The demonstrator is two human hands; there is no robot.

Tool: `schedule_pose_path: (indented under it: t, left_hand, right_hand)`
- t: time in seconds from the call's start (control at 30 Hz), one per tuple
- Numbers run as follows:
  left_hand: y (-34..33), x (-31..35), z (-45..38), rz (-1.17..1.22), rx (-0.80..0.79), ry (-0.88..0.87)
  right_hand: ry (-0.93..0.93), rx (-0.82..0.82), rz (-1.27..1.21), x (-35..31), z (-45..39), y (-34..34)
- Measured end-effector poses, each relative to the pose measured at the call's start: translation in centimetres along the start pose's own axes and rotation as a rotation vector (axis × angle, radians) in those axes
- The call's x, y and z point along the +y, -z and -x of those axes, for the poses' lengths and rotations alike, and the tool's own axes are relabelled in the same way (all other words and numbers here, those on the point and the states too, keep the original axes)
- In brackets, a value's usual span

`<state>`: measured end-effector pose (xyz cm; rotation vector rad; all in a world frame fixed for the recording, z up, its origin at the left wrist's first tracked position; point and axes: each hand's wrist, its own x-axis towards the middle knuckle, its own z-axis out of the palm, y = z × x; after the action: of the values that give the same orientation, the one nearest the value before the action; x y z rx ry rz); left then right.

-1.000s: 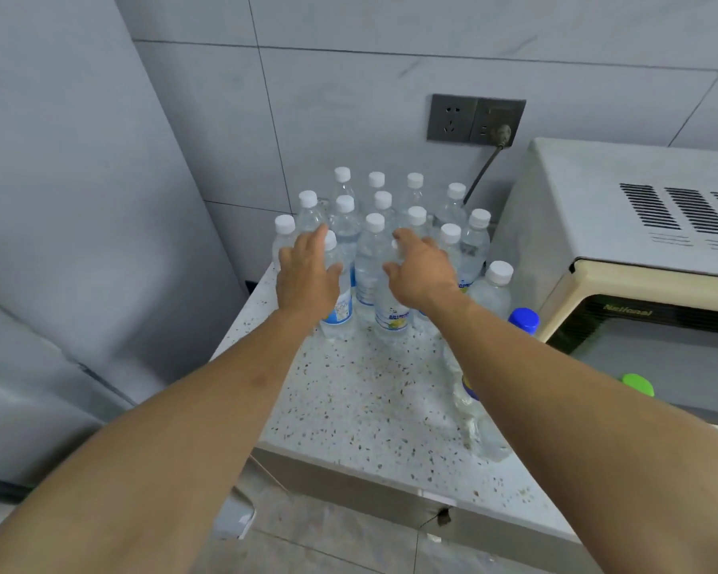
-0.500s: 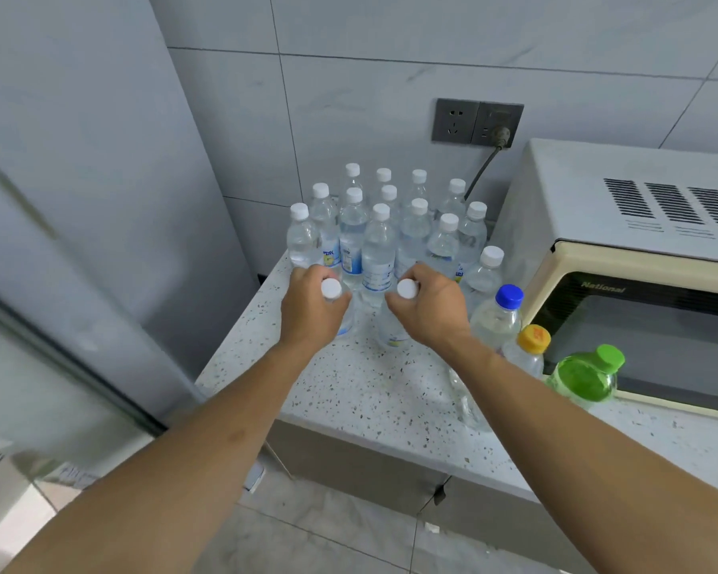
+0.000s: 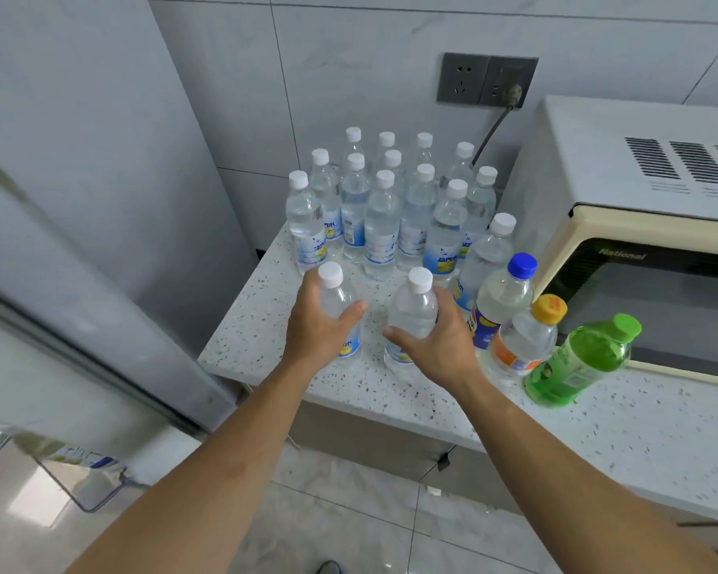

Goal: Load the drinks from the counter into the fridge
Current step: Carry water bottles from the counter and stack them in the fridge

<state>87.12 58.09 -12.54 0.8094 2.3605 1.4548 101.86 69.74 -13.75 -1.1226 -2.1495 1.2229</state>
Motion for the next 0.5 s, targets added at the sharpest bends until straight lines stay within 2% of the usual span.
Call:
schedule_pose_path:
  t: [0.17, 0.37, 0.5]
  left_hand:
    - [-0.4, -1.0, 0.0, 0.060, -0.008, 0.070]
    - [-0.4, -3.9, 1.9, 0.078, -0.070, 0.106]
    - [0.3, -4.4, 3.6, 0.115, -0.020, 0.111]
  right_hand:
    - [-0.120, 0.036, -0.134, 1.6, 0.4, -1.8]
    - [-0.086, 0.158, -0.128, 2.0, 2.8, -3.0]
    - [-0.081, 0.238, -0.168, 2.6, 5.5, -3.2]
